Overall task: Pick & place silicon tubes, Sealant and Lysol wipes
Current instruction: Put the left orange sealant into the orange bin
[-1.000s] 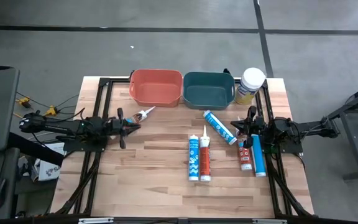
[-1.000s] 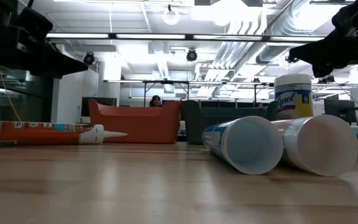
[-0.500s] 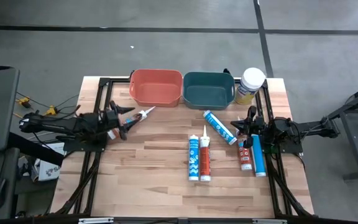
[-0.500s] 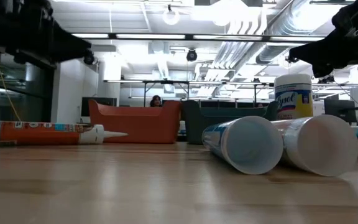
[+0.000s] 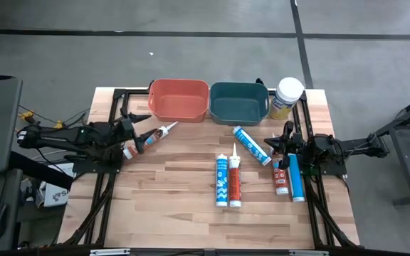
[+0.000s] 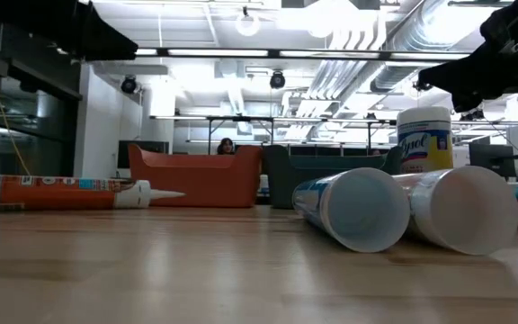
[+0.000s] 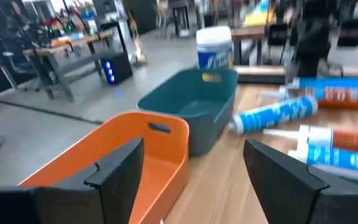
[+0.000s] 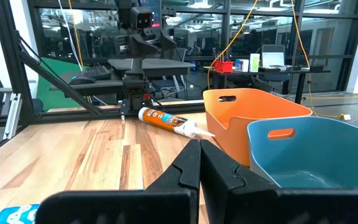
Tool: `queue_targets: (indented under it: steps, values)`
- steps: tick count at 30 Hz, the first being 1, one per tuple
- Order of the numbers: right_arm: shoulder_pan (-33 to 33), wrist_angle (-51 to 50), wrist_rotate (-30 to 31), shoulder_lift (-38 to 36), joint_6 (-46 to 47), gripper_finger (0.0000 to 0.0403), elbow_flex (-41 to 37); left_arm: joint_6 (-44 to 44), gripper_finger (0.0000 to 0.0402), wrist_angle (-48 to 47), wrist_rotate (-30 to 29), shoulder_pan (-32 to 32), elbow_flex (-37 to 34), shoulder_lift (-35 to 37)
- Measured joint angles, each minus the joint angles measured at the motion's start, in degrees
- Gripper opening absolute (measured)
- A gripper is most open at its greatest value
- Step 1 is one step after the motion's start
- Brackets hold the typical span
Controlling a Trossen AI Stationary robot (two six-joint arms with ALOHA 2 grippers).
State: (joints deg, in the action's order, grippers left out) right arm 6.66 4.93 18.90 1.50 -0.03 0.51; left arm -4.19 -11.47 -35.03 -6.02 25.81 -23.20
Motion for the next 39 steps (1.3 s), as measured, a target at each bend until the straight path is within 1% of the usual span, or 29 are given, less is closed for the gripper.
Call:
queue_targets:
  steps: [5, 11, 14, 17, 21, 24, 31, 34, 36, 39]
  values:
    - [0.0, 0.0, 0.0, 0.0, 0.0, 0.0001, 0.0, 1.5, 0.0268, -6.8, 0.1, 0.0, 6.7, -7.1]
    - [0.0, 0.0, 0.0, 0.0, 0.0, 0.0001, 0.0, 2.3, 0.0268, -15.9, -0.1, 0.0, 12.6, -12.9]
    - [0.0, 0.0, 0.0, 0.0, 0.0, 0.0001, 0.0, 5.1, 0.0268, -21.8, 0.2, 0.0, 15.2, -15.6]
    - [0.0, 0.0, 0.0, 0.0, 0.0, 0.0001, 0.0, 10.2, 0.0268, -27.8, 1.5, 0.8, 18.6, -17.0]
    - [0.0, 0.0, 0.0, 0.0, 0.0, 0.0001, 0.0, 18.2, 0.0268, -36.7, 4.7, 5.1, 23.3, -19.1]
    - [0.0, 0.0, 0.0, 0.0, 0.0, 0.0001, 0.0, 21.2, 0.0268, -43.0, 8.5, 9.3, 25.9, -21.2]
    - [0.0, 0.0, 0.0, 0.0, 0.0, 0.0001, 0.0, 21.8, 0.0268, -53.3, 21.6, 19.7, 31.2, -27.7]
    - [0.0, 0.0, 0.0, 0.0, 0.0, 0.0001, 0.0, 21.8, 0.0268, -57.0, 26.1, 24.7, 33.2, -31.5]
    - [0.0, 0.0, 0.0, 0.0, 0.0, 0.0001, 0.0, 21.8, 0.0268, -59.2, 27.1, 27.9, 33.9, -33.8]
    - [0.0, 0.0, 0.0, 0.0, 0.0, 0.0001, 0.0, 21.6, 0.0268, -59.6, 27.1, 31.8, 34.3, -37.0]
